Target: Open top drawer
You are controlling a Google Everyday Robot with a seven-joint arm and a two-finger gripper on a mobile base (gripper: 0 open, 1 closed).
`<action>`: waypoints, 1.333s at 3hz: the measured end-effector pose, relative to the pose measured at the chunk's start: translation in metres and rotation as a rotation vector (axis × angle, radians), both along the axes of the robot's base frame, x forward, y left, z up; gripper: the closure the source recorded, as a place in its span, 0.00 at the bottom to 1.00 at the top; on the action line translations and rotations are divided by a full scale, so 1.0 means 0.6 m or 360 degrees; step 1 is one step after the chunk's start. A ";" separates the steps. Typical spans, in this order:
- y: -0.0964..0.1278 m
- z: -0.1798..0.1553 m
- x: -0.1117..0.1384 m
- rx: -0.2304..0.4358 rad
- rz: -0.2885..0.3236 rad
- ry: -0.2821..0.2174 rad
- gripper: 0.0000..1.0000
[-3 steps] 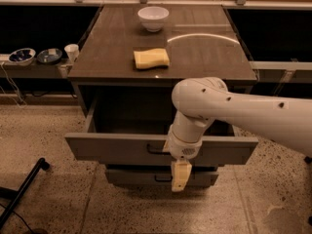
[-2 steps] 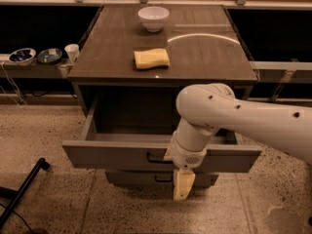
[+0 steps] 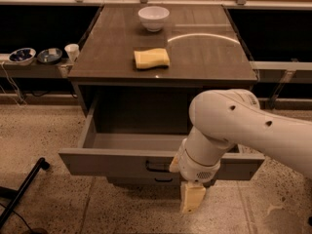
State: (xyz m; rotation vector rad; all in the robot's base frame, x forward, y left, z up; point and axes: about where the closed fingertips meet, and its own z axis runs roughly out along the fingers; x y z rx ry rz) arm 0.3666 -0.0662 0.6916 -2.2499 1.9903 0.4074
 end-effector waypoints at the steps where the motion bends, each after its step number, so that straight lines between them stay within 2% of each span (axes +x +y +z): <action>1: -0.002 0.046 0.020 -0.0015 0.0003 -0.0137 0.33; 2: 0.002 0.073 0.081 -0.0055 0.0003 -0.0252 0.51; 3: 0.003 0.072 0.207 -0.0083 -0.0054 -0.0355 0.79; 4: 0.011 0.056 0.280 -0.0084 -0.0120 -0.0404 0.99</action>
Offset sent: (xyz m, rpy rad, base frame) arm 0.1008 0.0055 0.0645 -0.0714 -0.2558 0.0093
